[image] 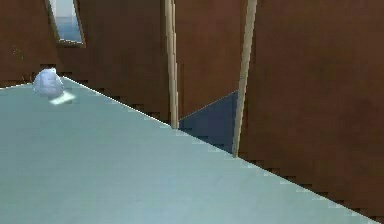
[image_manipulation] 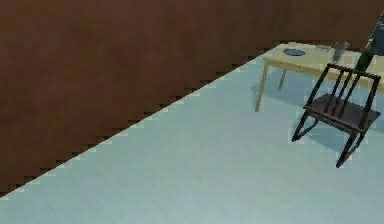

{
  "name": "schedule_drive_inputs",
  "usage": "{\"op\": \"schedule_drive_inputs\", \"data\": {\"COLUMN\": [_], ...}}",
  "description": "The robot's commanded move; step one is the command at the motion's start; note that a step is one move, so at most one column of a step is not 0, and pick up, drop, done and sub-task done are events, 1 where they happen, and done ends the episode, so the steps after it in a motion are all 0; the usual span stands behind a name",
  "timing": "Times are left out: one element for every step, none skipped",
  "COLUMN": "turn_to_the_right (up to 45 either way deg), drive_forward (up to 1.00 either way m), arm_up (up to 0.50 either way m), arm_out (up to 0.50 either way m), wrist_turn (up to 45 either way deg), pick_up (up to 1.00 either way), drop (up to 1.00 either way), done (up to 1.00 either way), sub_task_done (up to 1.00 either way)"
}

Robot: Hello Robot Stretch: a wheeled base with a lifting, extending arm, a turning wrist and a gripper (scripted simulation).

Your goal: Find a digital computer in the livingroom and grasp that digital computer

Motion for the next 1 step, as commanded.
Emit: {"op": "schedule_drive_inputs", "data": {"turn_to_the_right": [0.0], "drive_forward": [1.0], "arm_up": [0.0], "arm_out": [0.0], "wrist_turn": [0.0], "pick_up": [0.0], "drop": [0.0], "done": [0.0], "sub_task_done": [0.0]}}
